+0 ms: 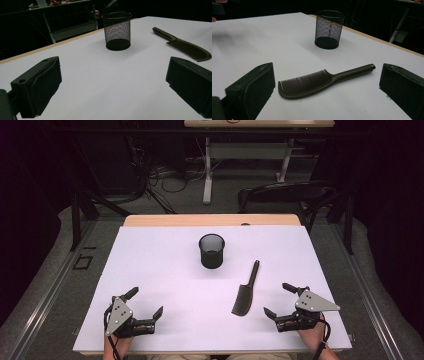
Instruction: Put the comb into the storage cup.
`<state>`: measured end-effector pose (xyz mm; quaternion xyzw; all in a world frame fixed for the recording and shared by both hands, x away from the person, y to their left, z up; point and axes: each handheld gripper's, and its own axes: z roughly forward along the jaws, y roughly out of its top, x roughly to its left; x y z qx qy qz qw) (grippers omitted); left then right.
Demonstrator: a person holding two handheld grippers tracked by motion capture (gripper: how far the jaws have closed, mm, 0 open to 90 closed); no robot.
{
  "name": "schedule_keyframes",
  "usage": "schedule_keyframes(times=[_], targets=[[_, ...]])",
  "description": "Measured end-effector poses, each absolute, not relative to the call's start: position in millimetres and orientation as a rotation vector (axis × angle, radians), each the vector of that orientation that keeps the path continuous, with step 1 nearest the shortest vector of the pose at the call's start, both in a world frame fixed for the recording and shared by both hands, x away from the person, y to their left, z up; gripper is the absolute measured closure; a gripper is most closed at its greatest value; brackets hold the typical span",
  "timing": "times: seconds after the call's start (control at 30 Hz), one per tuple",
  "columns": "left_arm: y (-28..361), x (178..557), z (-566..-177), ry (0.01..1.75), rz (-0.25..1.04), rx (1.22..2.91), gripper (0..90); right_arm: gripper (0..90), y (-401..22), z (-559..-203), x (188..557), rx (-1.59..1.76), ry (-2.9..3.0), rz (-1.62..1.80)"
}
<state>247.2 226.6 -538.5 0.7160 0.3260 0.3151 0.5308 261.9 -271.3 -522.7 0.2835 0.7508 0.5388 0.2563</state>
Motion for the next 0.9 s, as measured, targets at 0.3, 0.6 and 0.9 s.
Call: schedule_keyframes(times=[0.3,0.6,0.9], targets=[[226.5,247.2,-538.1,0.788,0.757,1.709,0.2,0.0,-270.2,-523.8,265.0,0.760,2.056,1.439],[228.8,246.0,-537.7,0.805,0.764,1.699,0.2,0.0,-268.4,-524.4,270.4,0.766,2.092,1.433],[230.7,246.9,-537.9,0.810,0.765,1.700,0.2,0.0,-262.7,-523.0,279.4,0.781,2.134,1.416]])
